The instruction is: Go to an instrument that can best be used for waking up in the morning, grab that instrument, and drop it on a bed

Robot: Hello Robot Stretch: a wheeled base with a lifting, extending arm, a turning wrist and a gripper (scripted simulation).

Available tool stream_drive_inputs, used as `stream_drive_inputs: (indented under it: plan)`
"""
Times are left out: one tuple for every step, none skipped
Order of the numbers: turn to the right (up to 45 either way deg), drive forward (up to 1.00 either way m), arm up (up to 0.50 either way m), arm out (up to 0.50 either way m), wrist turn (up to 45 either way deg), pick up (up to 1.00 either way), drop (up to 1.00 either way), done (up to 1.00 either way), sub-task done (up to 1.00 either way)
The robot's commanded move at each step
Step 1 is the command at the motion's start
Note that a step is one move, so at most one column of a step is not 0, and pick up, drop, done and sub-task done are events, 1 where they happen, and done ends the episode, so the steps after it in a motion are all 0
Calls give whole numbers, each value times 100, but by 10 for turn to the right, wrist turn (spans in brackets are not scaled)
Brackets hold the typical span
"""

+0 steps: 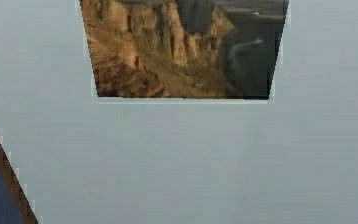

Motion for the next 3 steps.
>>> stream_drive_inputs:
  plan:
    - [240,0,0,0,0,0,0,0,0]
    - [0,45,0,0,0,0,0,0,0]
    - [450,0,0,0,0,0,0,0,0]
